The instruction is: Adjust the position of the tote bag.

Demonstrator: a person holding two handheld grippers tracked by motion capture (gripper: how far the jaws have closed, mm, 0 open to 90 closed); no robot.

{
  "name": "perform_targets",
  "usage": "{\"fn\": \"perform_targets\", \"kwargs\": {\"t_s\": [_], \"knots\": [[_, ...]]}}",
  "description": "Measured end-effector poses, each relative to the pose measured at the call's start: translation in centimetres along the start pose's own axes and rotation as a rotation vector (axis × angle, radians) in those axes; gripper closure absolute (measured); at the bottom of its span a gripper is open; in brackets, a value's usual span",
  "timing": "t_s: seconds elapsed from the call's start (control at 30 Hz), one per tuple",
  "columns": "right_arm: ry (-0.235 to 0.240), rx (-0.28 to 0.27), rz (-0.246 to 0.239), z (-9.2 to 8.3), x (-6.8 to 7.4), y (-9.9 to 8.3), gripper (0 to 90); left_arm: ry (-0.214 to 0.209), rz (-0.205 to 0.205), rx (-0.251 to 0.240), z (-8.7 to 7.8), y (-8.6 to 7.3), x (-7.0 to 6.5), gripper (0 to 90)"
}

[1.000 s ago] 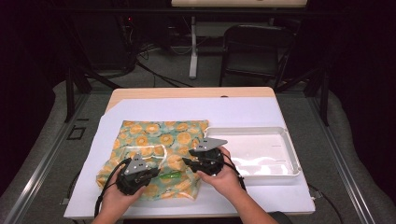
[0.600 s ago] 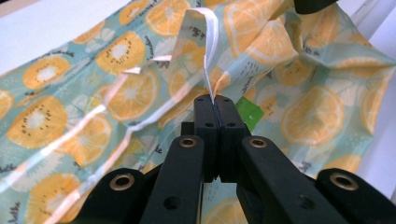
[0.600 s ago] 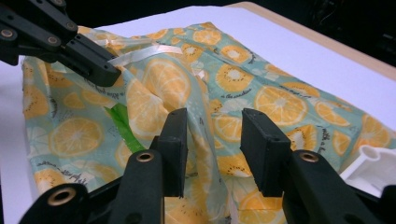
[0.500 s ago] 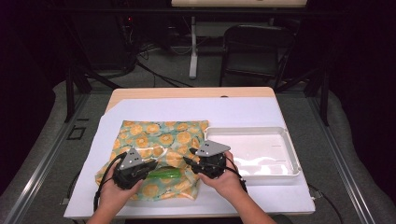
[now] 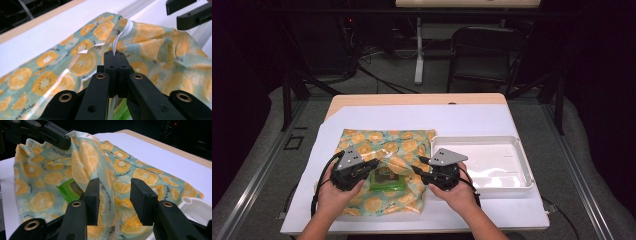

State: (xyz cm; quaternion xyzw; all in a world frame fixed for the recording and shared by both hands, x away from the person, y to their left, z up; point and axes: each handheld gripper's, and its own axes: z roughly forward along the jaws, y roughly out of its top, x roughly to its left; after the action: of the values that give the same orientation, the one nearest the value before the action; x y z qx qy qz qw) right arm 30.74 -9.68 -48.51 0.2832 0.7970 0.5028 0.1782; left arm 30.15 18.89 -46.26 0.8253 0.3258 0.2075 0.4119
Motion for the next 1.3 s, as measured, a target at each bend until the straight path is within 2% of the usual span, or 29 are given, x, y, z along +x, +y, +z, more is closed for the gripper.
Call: {"fn": "perform_targets", "kwargs": {"t_s": [0.2, 0.33, 0.43, 0.67, 0.83, 0.93, 1.1, 1.3], "knots": [[0.022, -0.001, 0.031, -0.2, -0.1, 0.1, 61.9, 0.018, 0.027, -0.01, 0.1, 1.5, 0.3, 89.6], [0.019, -0.007, 0.043, -0.4, -0.2, 0.1, 63.1, 0.023, 0.05, -0.015, 0.2, 2.6, 0.5, 89.6], [0.022, -0.013, 0.055, -0.6, -0.4, 0.1, 64.0, 0.027, 0.053, -0.015, 0.3, 3.1, 0.7, 89.6], [0.031, -0.012, 0.07, -0.7, -0.5, 0.1, 64.9, 0.04, 0.038, -0.031, 0.8, 4.0, 1.7, 89.5], [0.045, 0.009, 0.069, -0.4, -0.1, -0.1, 66.4, 0.034, 0.011, -0.07, 1.1, 4.3, 2.3, 89.6], [0.044, 0.012, 0.068, -0.4, 0.1, 0.0, 66.2, 0.034, 0.011, -0.082, 1.1, 4.4, 2.6, 89.6], [0.058, 0.014, 0.077, 0.1, 0.4, 0.5, 63.2, 0.028, -0.003, -0.109, 0.9, 4.5, 3.0, 89.6], [0.023, 0.003, 0.075, 1.1, 0.9, 1.5, 56.1, 0.023, -0.014, -0.134, 0.7, 4.6, 3.3, 89.6]]}}
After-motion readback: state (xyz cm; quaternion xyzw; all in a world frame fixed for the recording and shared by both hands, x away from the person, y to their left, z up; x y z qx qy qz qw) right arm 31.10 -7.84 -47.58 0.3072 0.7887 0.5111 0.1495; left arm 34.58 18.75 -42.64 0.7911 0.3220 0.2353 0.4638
